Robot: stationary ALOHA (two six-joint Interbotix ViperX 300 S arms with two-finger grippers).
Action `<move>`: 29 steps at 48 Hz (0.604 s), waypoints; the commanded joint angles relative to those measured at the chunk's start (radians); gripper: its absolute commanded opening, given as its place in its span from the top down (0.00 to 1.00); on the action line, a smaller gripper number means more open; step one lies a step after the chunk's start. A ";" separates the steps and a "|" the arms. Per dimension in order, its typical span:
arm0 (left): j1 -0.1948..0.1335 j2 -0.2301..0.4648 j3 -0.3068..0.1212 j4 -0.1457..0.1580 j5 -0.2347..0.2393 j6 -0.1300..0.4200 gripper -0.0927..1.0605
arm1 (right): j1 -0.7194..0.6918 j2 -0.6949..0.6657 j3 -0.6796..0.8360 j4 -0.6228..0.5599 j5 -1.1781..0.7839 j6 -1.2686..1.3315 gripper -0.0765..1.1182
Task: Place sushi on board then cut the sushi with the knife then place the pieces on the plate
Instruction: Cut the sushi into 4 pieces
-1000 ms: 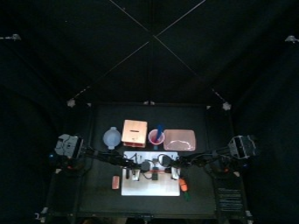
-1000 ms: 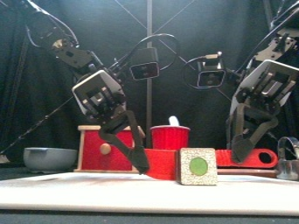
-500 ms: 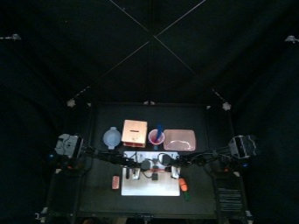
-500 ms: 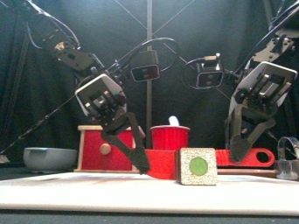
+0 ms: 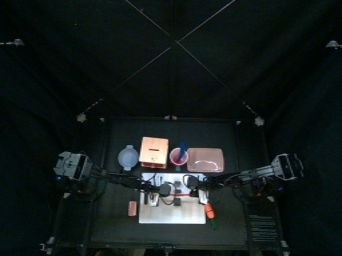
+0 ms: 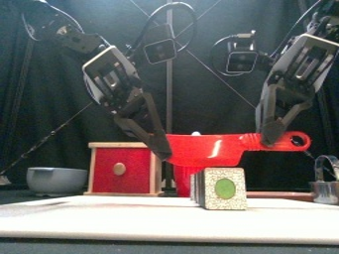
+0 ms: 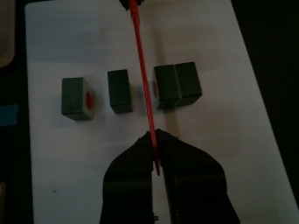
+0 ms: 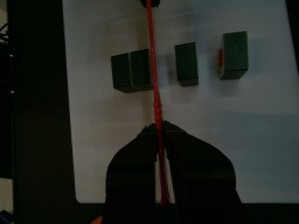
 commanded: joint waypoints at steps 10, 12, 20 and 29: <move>-0.064 -0.014 -0.028 0.002 -0.014 -0.002 0.58 | 0.069 -0.029 -0.020 0.031 -0.015 0.003 0.64; -0.067 -0.012 -0.029 0.000 -0.014 -0.002 0.58 | 0.071 -0.021 -0.018 0.038 -0.015 0.003 0.64; -0.067 0.008 -0.032 -0.003 -0.015 -0.003 0.58 | 0.071 0.003 -0.018 0.038 -0.017 0.002 0.64; -0.066 0.025 -0.038 -0.008 -0.015 -0.003 0.58 | 0.072 0.021 -0.017 0.040 -0.017 0.002 0.64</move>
